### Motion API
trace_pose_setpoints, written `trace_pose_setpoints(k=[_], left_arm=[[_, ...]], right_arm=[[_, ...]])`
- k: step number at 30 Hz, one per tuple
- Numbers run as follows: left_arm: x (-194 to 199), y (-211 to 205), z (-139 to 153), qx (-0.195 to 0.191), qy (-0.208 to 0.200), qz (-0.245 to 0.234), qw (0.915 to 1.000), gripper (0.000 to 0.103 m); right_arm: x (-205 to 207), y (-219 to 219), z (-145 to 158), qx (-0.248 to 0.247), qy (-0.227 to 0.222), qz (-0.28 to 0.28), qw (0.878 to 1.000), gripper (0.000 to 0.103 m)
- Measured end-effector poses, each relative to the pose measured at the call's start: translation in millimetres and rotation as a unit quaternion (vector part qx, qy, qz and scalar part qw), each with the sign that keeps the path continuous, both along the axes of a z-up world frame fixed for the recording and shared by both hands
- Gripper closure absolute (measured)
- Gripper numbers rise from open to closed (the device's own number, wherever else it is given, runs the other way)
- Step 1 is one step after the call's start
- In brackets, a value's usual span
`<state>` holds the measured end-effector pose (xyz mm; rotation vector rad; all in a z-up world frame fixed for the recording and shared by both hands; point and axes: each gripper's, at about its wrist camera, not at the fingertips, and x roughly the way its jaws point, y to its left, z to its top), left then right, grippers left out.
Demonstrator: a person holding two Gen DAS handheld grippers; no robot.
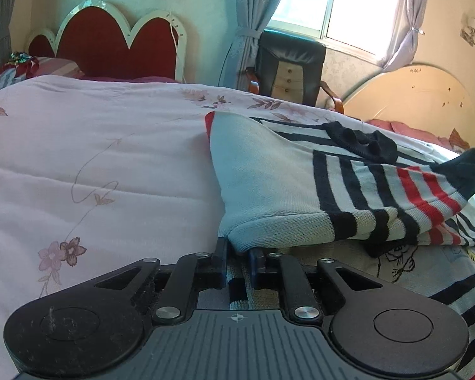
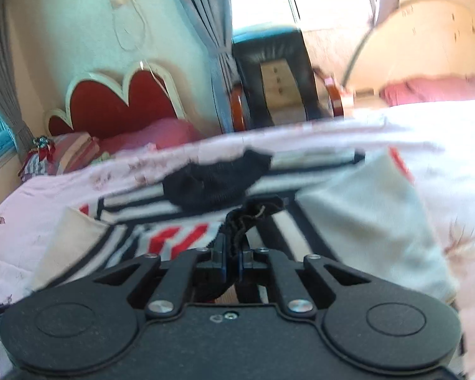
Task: Fold small clothes
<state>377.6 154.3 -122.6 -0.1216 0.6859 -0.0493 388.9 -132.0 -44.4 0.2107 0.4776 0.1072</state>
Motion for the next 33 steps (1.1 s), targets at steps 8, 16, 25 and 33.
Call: trace_pose_setpoints(k=[8,16,25,33], left_arm=[[1.8,-3.9,-2.1,0.008,0.005,-0.004,0.9999,0.09],[4.6,-5.7,-0.9,0.013,0.01,-0.006,0.9999,0.09],[5.0,-9.7,-2.7,0.019,0.011,-0.002,0.9998,0.09],[6.8,-10.6,-0.2,0.024,0.021,-0.005,0.9995,0.089]], right_arm=[[-0.4,-31.1,-17.6,0.001,0.026,-0.03,0.999,0.096],[-6.7,-28.1,-18.4,-0.014,0.004,-0.021,1.0,0.096],[-1.2,-30.5,-21.2,-0.031,0.013,-0.017,0.999,0.096],[-0.2,-28.2,-43.7,-0.039,0.044,-0.02,0.998,0.095]])
